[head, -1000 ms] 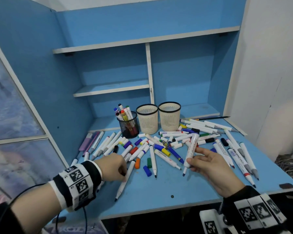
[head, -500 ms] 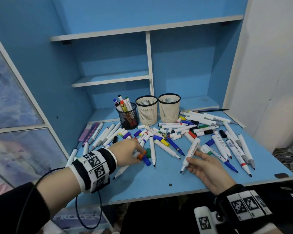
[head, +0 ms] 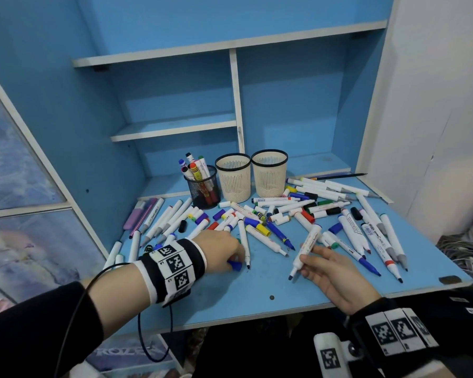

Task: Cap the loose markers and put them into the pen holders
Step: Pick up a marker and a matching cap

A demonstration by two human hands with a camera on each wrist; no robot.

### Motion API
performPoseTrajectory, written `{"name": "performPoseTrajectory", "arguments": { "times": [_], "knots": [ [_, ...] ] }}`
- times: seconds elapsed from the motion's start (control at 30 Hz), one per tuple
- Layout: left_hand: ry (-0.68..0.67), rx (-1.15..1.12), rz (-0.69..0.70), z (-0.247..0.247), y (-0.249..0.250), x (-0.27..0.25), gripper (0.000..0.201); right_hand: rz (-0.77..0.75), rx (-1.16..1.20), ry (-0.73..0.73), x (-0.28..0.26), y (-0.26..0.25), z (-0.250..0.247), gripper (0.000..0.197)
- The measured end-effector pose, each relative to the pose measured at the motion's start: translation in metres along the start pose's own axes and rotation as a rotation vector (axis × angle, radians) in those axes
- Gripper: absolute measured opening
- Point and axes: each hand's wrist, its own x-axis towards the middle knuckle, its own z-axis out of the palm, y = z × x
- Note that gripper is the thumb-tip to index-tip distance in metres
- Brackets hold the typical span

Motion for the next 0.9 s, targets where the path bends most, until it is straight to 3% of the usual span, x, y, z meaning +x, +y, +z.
{"name": "performPoseTrajectory", "arguments": {
  "times": [0.1,0.17,0.3,0.4,0.57,0.73,0.9],
  "knots": [
    [0.131,-0.084,-0.036,0.000,0.002,-0.004,0.025,-0.005,0.015,0.003,-0.002,0.000,0.000,0.036],
    [0.272,-0.271,-0.059,-0.003,0.002,-0.010,0.017,0.003,0.027,0.007,-0.004,-0.002,-0.001,0.038],
    [0.555,-0.750,-0.028,-0.018,0.011,-0.025,0.030,-0.005,0.098,0.024,-0.006,-0.007,0.000,0.054],
    [0.671,-0.935,-0.003,-0.028,0.019,-0.036,0.023,-0.063,0.141,-0.032,-0.014,-0.019,0.011,0.058],
    [0.748,-1.252,0.041,-0.041,0.031,-0.046,0.021,-0.269,0.180,-0.056,-0.032,-0.043,0.038,0.087],
    [0.758,-1.484,0.093,-0.043,0.041,-0.054,0.019,-0.466,0.159,-0.062,-0.043,-0.052,0.056,0.074],
    [0.744,-1.580,0.080,-0.037,0.049,-0.055,0.021,-0.565,0.152,-0.030,-0.048,-0.052,0.064,0.069]
  ]
}}
